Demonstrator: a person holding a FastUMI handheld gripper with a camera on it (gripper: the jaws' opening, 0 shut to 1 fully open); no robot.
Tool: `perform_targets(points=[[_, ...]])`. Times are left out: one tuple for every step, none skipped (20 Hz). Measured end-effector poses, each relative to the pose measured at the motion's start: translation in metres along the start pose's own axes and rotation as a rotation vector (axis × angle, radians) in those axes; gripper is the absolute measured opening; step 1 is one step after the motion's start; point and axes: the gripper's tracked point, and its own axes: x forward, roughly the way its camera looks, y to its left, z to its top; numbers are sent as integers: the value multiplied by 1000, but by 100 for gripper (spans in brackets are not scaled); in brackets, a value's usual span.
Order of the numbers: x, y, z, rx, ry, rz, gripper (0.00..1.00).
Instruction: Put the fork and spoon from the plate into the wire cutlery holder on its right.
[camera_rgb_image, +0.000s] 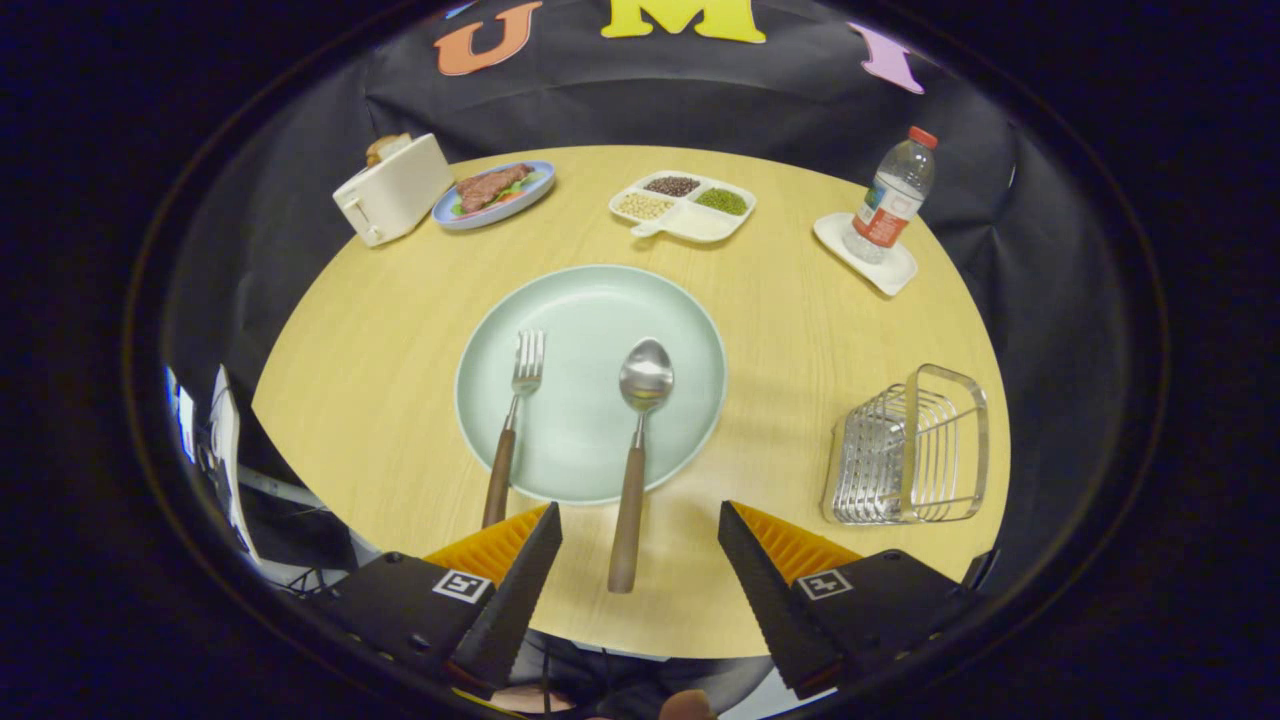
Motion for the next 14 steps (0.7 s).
perform_targets(points=[[5, 1, -1, 12, 4, 3, 95], [10, 1, -3, 26, 13, 3, 86], [15, 1, -5, 38, 23, 2, 77], [20, 1, -9, 47, 35, 5, 68], [25, 3, -14, 63, 51, 9, 68], [30, 10, -17, 86, 67, 43, 68], [28, 15, -17, 111, 68, 67, 52], [27, 13, -16, 116, 68, 58, 36], [27, 9, -15, 118, 62, 44, 24], [26, 9, -15, 118, 64, 37, 12], [25, 10, -17, 113, 69, 41, 12], [28, 9, -16, 119, 60, 41, 13], [24, 9, -16, 121, 62, 45, 6], [23, 10, -16, 112, 59, 46, 6]])
